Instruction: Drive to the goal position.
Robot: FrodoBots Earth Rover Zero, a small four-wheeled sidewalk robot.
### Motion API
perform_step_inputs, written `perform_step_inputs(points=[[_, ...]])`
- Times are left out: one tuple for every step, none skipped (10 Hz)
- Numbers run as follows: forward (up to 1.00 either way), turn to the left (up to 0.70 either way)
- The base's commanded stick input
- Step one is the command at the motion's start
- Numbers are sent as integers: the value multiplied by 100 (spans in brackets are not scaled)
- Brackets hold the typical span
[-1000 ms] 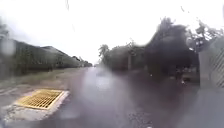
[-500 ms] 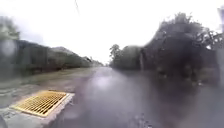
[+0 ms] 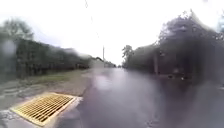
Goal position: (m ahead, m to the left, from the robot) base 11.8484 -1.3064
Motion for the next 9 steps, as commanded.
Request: perform_step_inputs(points=[[70, 0], [70, 0], [70, 0], [70, 0], [70, 0], [70, 0], [70, 0], [70, -2], [70, -35]])
